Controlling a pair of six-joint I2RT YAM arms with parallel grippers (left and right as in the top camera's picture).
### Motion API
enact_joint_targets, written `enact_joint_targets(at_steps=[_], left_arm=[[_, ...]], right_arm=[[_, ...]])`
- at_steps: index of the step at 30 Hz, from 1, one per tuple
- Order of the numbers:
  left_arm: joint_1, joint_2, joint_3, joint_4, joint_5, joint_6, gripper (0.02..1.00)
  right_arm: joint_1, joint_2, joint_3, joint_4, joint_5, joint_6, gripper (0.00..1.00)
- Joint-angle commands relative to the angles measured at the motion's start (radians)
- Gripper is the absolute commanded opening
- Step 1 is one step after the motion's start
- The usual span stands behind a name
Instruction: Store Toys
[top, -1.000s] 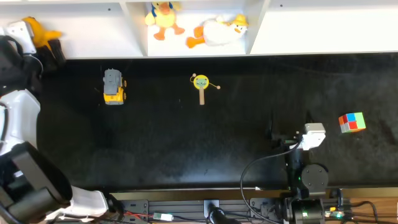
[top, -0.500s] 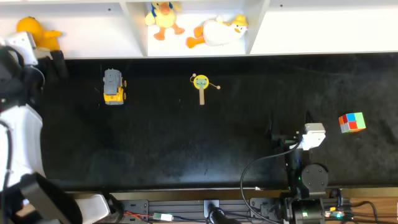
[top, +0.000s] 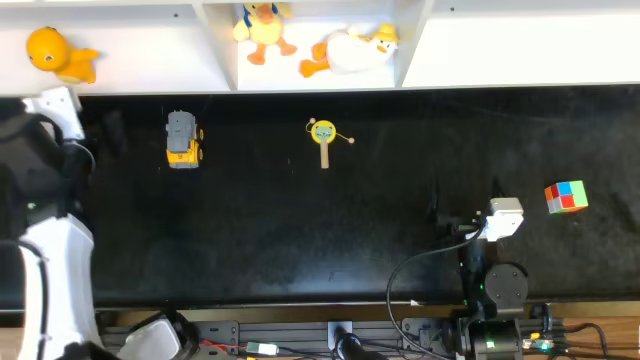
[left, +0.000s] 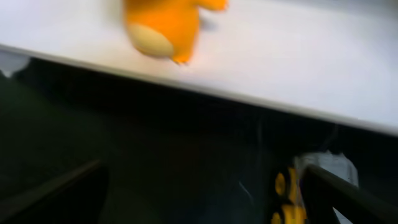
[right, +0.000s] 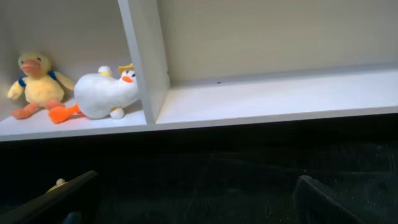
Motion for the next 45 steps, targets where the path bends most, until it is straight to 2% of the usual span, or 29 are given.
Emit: enact_joint_targets(at_steps=[1, 12, 17, 20, 24, 31, 45], left_arm=[[-0.026, -0.08, -0.078, -0.008, -0.001, -0.071, 0.998], [-0.088, -0.316, -0.152, -0.179, -0.001, -0.101, 0.998], [-0.164, -0.338, -0.152, -0.231, -0.01, -0.102, 0.998], [-0.216, -0.336, -0.152, -0.243, -0.046, -0.113, 0.998], [-0.26, -0.317, -0.152, -0.246, -0.049, -0.122, 0.998], [-0.263, -0.217, -0.152, -0.278, -0.019, -0.135, 0.998], [-0.263, -0.027, -0.152, -0.131, 0.003, -0.1, 1.0]], right_arm=[[0.005, -0.008, -0.013, 0.005, -0.006, 0.0, 0.996], [0.005, -0.008, -0.013, 0.005, -0.006, 0.0, 0.996], [0.005, -0.008, -0.013, 0.005, -0.006, 0.0, 0.996], [0.005, -0.008, -0.013, 0.005, -0.006, 0.0, 0.996], [0.005, -0.008, -0.013, 0.005, -0.006, 0.0, 0.996], [0.005, -0.008, -0.013, 0.005, -0.006, 0.0, 0.993], [0.005, -0.008, -0.013, 0.005, -0.006, 0.0, 0.996]])
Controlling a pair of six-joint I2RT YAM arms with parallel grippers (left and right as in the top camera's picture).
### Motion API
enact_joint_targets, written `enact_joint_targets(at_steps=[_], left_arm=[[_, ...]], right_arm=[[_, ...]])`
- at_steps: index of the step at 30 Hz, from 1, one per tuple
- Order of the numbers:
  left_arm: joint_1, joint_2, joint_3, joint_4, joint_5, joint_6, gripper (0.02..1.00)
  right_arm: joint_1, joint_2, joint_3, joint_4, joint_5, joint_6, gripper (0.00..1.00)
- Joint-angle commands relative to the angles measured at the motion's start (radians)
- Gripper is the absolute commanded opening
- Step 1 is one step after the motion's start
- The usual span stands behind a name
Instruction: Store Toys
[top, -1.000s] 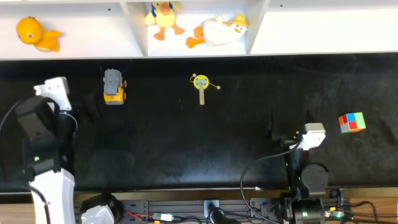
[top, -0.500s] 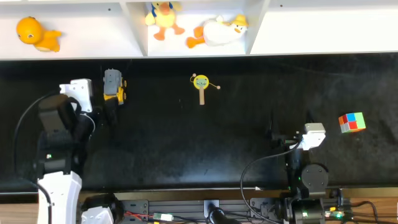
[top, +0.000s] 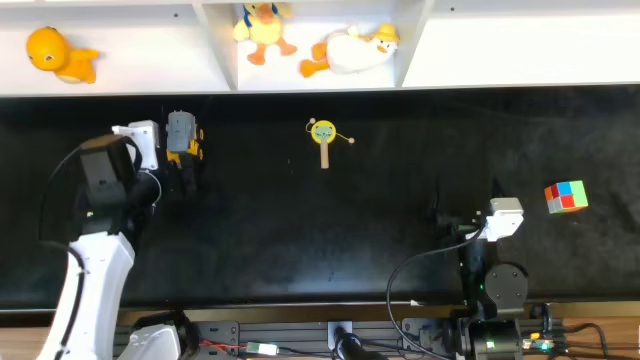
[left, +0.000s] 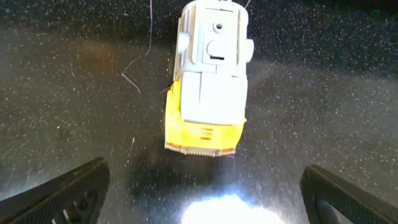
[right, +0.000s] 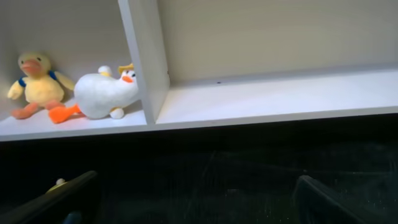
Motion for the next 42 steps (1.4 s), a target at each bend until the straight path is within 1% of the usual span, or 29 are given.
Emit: enact_joint_targets(at_steps=[1, 5, 12, 17, 21, 24, 35, 42], left_arm=[[-0.004, 0.034, -0.005, 0.023, 0.018, 0.028, 0.998], [-0.004, 0.06, -0.005, 0.027, 0.013, 0.081, 0.993], [-0.004, 0.084, -0.001, 0.061, -0.002, 0.085, 0.989], [-0.005, 0.09, 0.006, 0.062, -0.004, 0.125, 0.976], [-0.029, 0.105, 0.008, 0.062, -0.06, 0.13, 0.952], [-0.056, 0.116, 0.023, 0.062, -0.086, 0.139, 0.958], [-0.064, 0.137, 0.072, 0.087, -0.089, 0.139, 0.976], [-0.064, 0.154, 0.072, 0.114, -0.089, 0.139, 0.967]], right_arm=[[0.005, -0.008, -0.013, 0.005, -0.006, 0.0, 0.996], [0.005, -0.008, -0.013, 0.005, -0.006, 0.0, 0.996], [0.005, -0.008, -0.013, 0.005, -0.006, 0.0, 0.993], [0.005, -0.008, -0.013, 0.005, -0.006, 0.0, 0.996], [0.005, -0.008, -0.013, 0.005, -0.006, 0.0, 0.996], [0.005, -0.008, -0.013, 0.005, -0.006, 0.0, 0.996], [0.005, -0.008, -0.013, 0.005, -0.006, 0.0, 0.996], [0.005, -0.008, -0.013, 0.005, -0.006, 0.0, 0.991]])
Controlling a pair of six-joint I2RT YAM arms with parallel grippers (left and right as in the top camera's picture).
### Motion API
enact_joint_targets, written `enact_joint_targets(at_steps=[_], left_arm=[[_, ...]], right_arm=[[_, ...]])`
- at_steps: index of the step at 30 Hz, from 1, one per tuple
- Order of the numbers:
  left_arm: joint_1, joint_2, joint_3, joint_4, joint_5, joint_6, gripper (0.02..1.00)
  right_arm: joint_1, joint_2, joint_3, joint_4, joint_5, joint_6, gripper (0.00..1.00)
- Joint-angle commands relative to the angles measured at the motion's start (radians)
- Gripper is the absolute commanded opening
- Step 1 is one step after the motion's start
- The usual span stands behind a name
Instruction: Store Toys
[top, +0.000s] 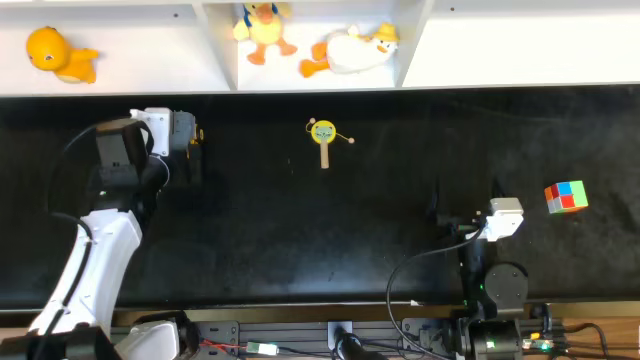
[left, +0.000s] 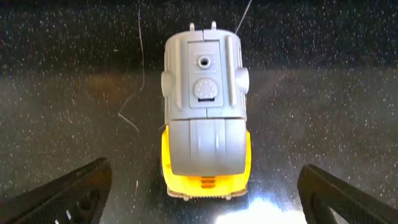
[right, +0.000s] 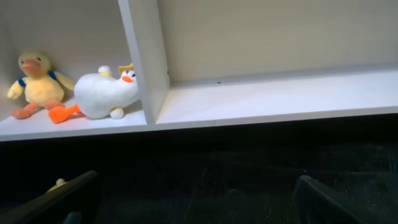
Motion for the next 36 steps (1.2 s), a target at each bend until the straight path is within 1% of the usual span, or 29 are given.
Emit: enact_joint_targets(at_steps=[1, 10, 12, 14, 17, 22, 25, 31, 36], left_arm=[[-0.004, 0.028, 0.028, 0.015, -0.012, 0.025, 0.963], [-0.004, 0.086, 0.029, 0.077, -0.008, 0.011, 0.961], [-0.004, 0.087, 0.029, 0.084, -0.008, 0.011, 0.939], [-0.004, 0.087, 0.029, 0.087, -0.008, 0.011, 0.89], [-0.004, 0.089, 0.029, 0.09, -0.008, 0.011, 0.772], [-0.004, 0.095, 0.029, 0.094, -0.008, 0.011, 0.693], [-0.004, 0.095, 0.029, 0.094, -0.008, 0.011, 0.601], [-0.004, 0.095, 0.029, 0.094, -0.008, 0.011, 0.5], [-0.004, 0.095, 0.029, 0.094, -0.002, 0.011, 0.369]], right_arm=[[0.005, -0.008, -0.013, 0.004, -0.006, 0.0, 0.996], [0.005, -0.008, -0.013, 0.004, -0.006, 0.0, 0.993], [0.005, -0.008, -0.013, 0.004, -0.006, 0.0, 0.993], [0.005, -0.008, -0.013, 0.004, -0.006, 0.0, 0.996], [0.005, -0.008, -0.013, 0.004, -0.006, 0.0, 0.996], [0.005, -0.008, -0.013, 0.004, -0.006, 0.0, 0.996], [0.005, -0.008, -0.013, 0.004, -0.006, 0.0, 0.996], [0.005, -0.008, -0.013, 0.004, -0.006, 0.0, 0.993], [0.005, -0.008, -0.013, 0.004, -0.006, 0.0, 0.996]])
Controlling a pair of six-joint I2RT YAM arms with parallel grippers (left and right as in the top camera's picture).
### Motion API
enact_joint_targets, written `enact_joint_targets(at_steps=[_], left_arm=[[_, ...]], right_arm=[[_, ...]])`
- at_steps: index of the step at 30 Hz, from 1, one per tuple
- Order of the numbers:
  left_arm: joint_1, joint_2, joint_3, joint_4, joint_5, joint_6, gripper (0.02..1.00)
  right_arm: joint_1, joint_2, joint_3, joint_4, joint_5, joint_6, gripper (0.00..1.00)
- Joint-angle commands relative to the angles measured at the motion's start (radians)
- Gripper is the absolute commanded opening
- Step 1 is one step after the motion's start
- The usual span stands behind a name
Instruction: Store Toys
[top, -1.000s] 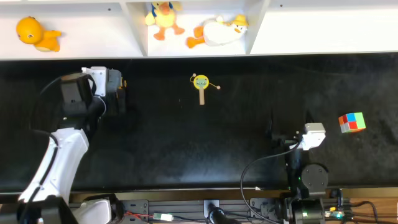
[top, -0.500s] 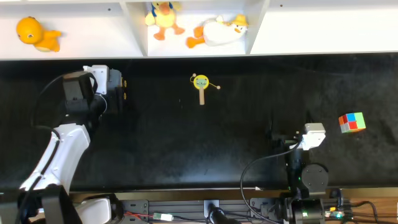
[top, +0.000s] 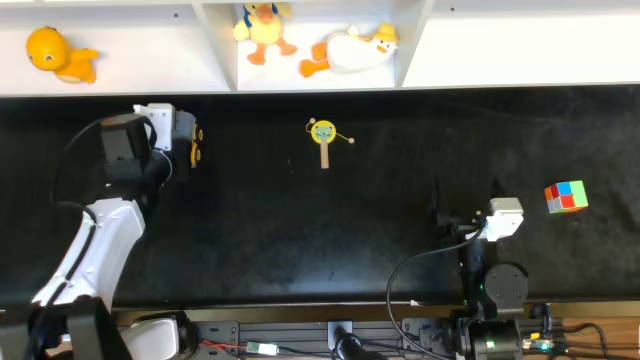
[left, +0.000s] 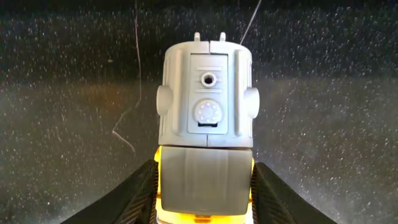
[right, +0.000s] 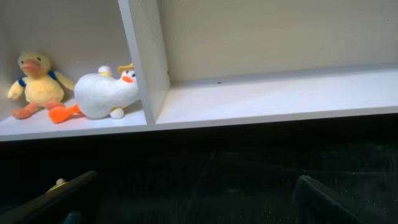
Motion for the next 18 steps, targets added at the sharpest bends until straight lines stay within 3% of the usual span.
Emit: enact_joint_targets(at_steps=[1, 18], left_arm=[[-0.004, 0.008, 0.025, -0.002, -0.003, 0.013, 0.356], [-0.004, -0.018, 0.025, -0.042, 0.004, 0.013, 0.334]], right_arm=[[0.005, -0.008, -0.013, 0.005, -0.006, 0.0, 0.996], [0.005, -0.008, -0.013, 0.005, -0.006, 0.0, 0.993]])
